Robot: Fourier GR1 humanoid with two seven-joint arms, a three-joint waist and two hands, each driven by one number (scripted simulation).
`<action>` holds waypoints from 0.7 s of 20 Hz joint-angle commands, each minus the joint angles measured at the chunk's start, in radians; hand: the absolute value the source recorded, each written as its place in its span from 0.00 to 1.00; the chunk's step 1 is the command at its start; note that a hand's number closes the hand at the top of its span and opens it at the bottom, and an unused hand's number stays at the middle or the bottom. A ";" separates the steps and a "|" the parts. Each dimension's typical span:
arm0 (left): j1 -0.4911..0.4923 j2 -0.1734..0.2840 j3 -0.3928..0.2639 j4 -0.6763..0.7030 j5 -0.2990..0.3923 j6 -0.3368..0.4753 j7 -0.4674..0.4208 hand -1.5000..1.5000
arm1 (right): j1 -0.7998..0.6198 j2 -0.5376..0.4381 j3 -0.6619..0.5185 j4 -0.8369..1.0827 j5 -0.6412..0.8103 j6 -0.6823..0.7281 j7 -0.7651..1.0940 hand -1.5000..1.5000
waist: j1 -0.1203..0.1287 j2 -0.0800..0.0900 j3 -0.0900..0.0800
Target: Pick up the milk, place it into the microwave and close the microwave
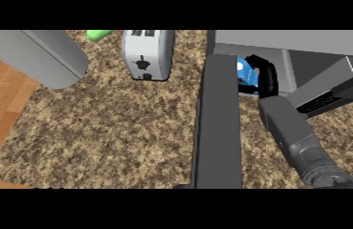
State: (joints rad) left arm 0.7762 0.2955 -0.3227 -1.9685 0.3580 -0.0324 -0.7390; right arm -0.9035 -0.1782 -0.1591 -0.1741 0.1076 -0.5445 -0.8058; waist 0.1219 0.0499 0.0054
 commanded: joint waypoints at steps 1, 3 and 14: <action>-0.024 -0.001 0.008 0.008 0.015 -0.008 0.008 0.00 | -0.041 -0.007 -0.009 0.014 0.005 -0.044 -0.017 1.00 | 0.005 0.004 0.000; -0.022 0.010 0.015 -0.008 0.012 -0.006 0.017 0.00 | -0.052 -0.042 -0.036 0.002 -0.020 -0.007 -0.027 1.00 | 0.012 0.012 0.003; -0.021 0.008 0.011 0.024 0.006 -0.020 -0.003 0.00 | -0.076 -0.021 -0.075 0.002 -0.012 -0.287 -0.068 1.00 | 0.039 0.015 0.001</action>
State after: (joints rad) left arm 0.7479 0.3082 -0.3046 -1.9423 0.3720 -0.0538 -0.7329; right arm -0.9729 -0.2036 -0.2217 -0.1784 0.0920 -0.6943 -0.8451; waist 0.1497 0.0633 0.0057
